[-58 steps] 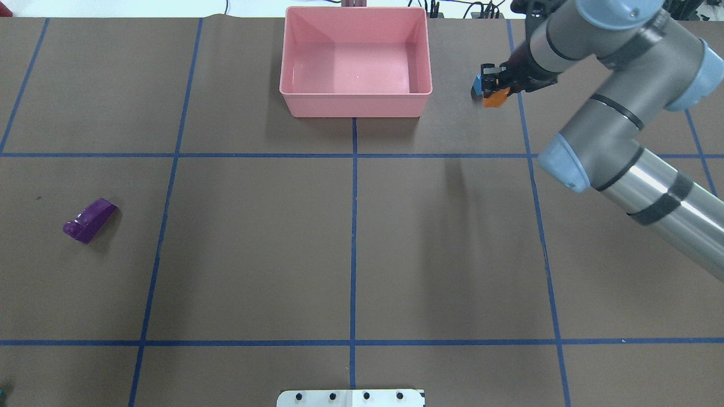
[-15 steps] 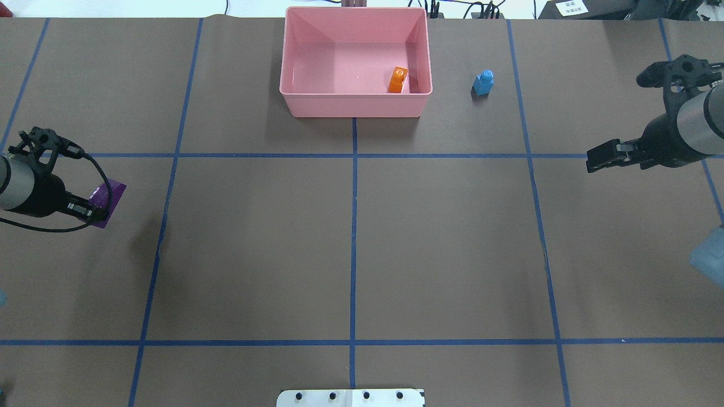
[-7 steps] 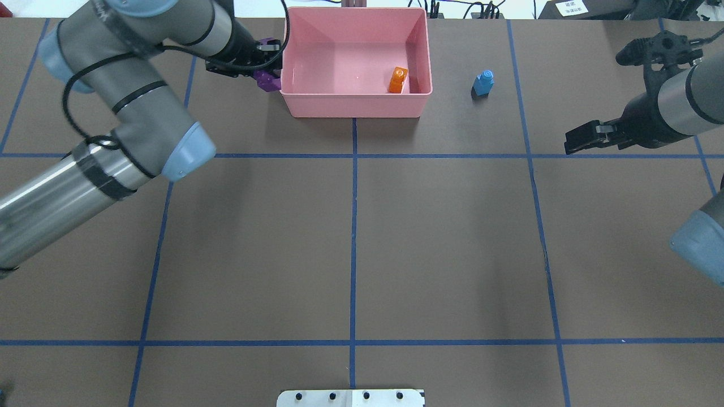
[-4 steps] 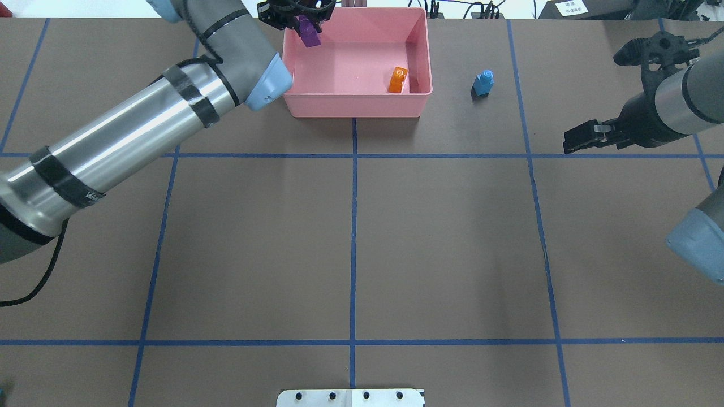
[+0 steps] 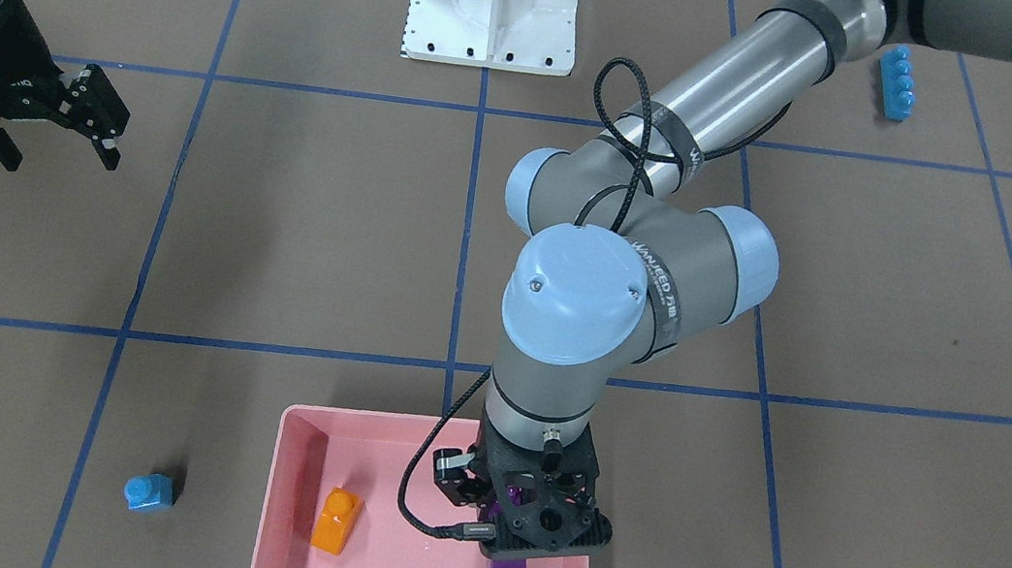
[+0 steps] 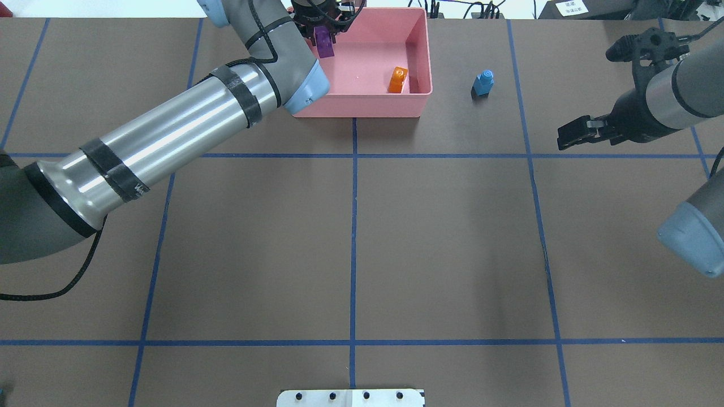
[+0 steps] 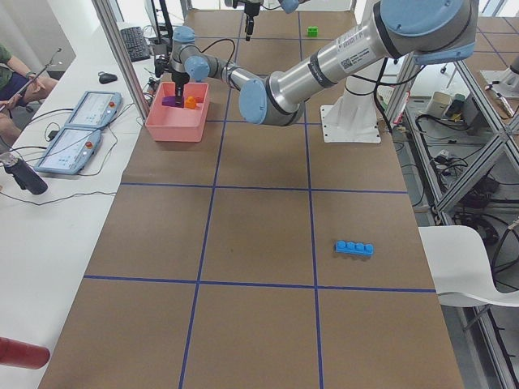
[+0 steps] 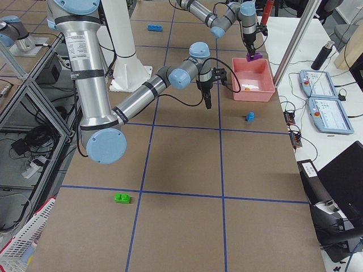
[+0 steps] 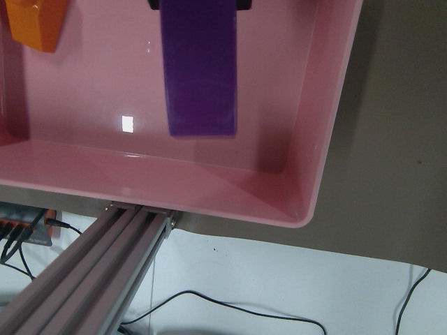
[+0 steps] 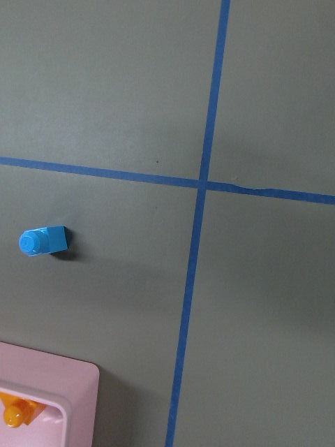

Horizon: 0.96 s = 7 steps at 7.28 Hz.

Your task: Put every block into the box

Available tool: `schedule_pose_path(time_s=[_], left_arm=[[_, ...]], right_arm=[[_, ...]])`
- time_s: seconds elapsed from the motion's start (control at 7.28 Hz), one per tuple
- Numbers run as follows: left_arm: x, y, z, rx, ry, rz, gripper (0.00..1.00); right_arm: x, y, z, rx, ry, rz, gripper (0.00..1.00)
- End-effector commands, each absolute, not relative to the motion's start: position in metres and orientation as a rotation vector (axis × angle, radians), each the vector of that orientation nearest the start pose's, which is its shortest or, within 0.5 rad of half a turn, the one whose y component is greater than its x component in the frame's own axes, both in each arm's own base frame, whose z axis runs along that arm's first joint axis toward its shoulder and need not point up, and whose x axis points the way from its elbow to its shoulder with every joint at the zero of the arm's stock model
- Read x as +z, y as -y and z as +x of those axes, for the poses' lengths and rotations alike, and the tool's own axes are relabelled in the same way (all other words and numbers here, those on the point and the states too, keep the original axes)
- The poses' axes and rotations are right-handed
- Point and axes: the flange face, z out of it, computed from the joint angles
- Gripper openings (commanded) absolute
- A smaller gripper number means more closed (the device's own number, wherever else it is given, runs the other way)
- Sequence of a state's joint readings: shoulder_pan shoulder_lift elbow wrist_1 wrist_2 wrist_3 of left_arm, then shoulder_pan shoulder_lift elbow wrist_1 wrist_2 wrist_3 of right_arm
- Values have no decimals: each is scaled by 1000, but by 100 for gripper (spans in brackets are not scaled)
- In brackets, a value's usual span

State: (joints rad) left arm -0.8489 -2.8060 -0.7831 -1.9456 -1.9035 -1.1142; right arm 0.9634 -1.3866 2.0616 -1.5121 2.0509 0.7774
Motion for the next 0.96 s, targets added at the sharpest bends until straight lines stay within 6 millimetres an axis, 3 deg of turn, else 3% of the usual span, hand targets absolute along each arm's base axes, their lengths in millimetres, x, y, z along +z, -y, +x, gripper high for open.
schedule_pose_path(time_s=[0.0,0.27,0.55,0.82], left_arm=[[126,726,528,-143,-827,266,95],[127,719,523,-97,-830,291,99],[170,680,483,24,-841,334,99],[212,640,431,126,-796,369,99]], right_arm=[[333,476,-225,-18,812,263,100],[341,480,-228,-27,805,261,100],[371,507,-238,-30,814,287,100],[366,577,-275,-8,802,275,100]])
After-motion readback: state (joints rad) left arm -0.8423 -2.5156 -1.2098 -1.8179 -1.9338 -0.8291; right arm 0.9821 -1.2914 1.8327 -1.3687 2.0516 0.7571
